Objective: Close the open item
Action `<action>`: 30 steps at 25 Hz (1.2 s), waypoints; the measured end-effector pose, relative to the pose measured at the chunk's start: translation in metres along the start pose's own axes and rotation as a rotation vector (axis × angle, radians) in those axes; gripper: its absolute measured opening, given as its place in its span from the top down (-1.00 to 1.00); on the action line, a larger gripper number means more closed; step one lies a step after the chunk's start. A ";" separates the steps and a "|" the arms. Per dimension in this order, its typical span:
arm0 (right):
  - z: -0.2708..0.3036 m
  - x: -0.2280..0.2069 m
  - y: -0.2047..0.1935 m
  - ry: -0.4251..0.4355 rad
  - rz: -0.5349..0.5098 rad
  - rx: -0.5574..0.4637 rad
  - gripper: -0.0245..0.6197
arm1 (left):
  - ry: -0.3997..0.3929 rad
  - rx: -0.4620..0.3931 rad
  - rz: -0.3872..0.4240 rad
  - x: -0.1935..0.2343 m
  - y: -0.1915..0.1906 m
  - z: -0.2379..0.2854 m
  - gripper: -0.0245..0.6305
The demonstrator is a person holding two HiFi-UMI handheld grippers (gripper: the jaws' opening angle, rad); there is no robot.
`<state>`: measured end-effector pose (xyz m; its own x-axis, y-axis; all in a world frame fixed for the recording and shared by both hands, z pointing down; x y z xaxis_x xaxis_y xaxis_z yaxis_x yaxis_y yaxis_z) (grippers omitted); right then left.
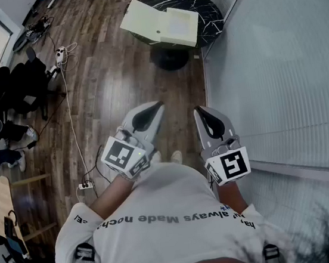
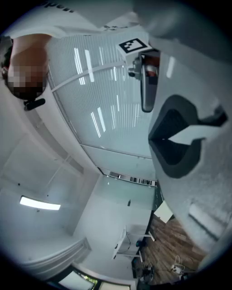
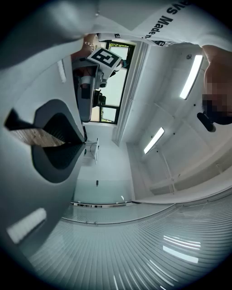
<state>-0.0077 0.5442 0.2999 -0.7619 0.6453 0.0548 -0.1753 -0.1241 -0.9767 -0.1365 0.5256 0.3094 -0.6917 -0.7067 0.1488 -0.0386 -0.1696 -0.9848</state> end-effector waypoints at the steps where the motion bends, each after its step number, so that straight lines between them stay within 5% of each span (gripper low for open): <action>1: 0.003 -0.001 0.003 -0.005 0.002 -0.006 0.92 | -0.002 0.001 0.000 0.004 0.002 0.000 0.92; 17: 0.077 -0.037 0.003 -0.045 0.062 -0.012 0.92 | -0.008 0.043 -0.033 0.079 -0.002 0.038 0.92; 30: 0.120 -0.193 -0.010 -0.048 0.107 -0.025 0.92 | -0.014 0.077 -0.020 0.107 0.008 0.199 0.92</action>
<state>0.0661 0.3300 0.3243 -0.8047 0.5923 -0.0409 -0.0760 -0.1711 -0.9823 -0.0678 0.3120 0.3350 -0.6815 -0.7117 0.1704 0.0034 -0.2358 -0.9718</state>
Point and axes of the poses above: the fingertips, and each gripper's own axes: z forward along the fingers, x to its left, y out of its top, the point moved 4 cm from there along -z, backward along the fingers, and after that the axes turned 8 degrees about x, right-handed, at the moved point
